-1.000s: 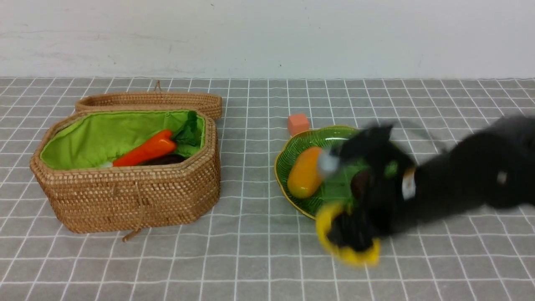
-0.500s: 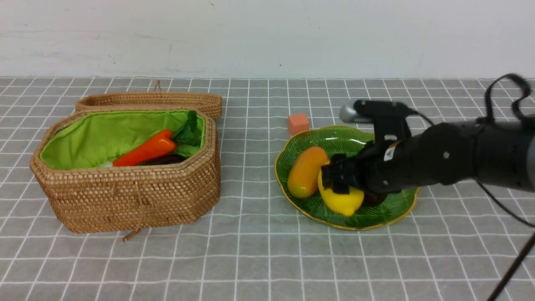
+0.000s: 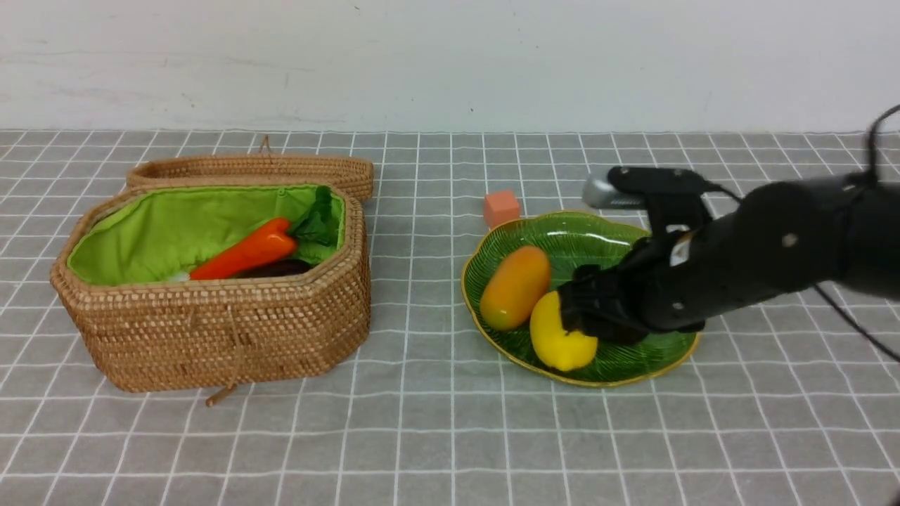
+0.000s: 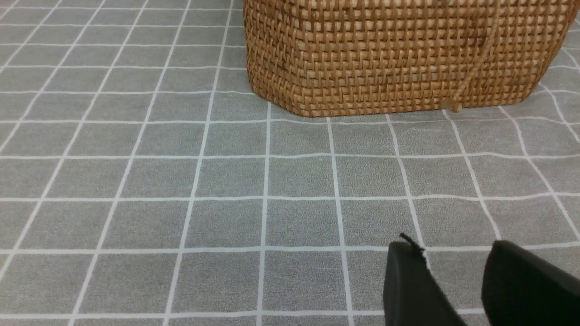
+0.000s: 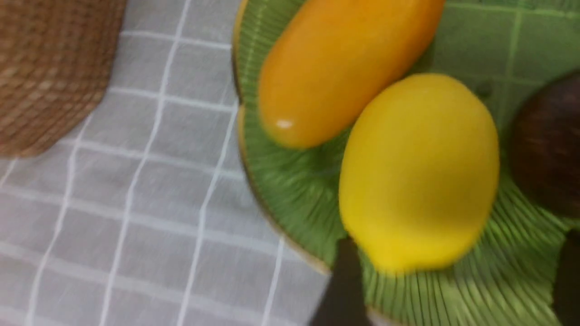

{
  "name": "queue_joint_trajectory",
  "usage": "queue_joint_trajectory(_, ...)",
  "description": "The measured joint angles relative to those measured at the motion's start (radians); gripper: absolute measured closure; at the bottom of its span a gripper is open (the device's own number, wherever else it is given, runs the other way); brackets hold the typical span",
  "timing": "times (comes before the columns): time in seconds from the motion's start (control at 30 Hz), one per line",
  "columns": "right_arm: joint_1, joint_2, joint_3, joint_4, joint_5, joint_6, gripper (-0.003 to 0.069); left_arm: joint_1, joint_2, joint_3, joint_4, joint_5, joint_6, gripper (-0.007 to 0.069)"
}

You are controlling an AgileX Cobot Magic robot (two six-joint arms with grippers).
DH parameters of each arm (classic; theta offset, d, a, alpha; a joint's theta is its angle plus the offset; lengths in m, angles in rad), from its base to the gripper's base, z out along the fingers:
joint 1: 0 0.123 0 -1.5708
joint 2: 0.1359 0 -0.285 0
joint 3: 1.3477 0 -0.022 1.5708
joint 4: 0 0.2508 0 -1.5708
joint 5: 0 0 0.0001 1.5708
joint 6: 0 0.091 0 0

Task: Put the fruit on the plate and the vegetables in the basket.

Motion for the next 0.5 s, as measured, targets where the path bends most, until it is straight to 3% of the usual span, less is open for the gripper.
queue_joint_trajectory(0.03, 0.000, -0.050, 0.000, -0.012, 0.063, 0.000, 0.0227, 0.000, 0.000, 0.000, 0.000, 0.000, 0.000, 0.0386)
queue_joint_trajectory(0.1, 0.000, -0.093, 0.000, -0.019, 0.106, 0.000, 0.0277, 0.000, 0.000, 0.000, 0.000, 0.000, 0.000, 0.0386)
queue_joint_trajectory(0.2, 0.000, -0.243, 0.000, -0.030, 0.281, 0.000, 0.0501, 0.000, 0.000, 0.000, 0.000, 0.000, 0.000, 0.0386)
queue_joint_trajectory(0.23, 0.000, -0.252, 0.000, -0.030, 0.290, 0.000, 0.0513, 0.000, 0.000, 0.000, 0.000, 0.000, 0.000, 0.0386)
queue_joint_trajectory(0.3, 0.000, -0.358, 0.014, -0.034, 0.355, 0.000, 0.0639, 0.000, 0.000, 0.000, 0.000, 0.000, 0.000, 0.0386)
queue_joint_trajectory(0.5, 0.000, -0.630, 0.163, -0.041, 0.373, 0.000, 0.0676, 0.000, 0.000, 0.000, 0.000, 0.000, 0.000, 0.0386)
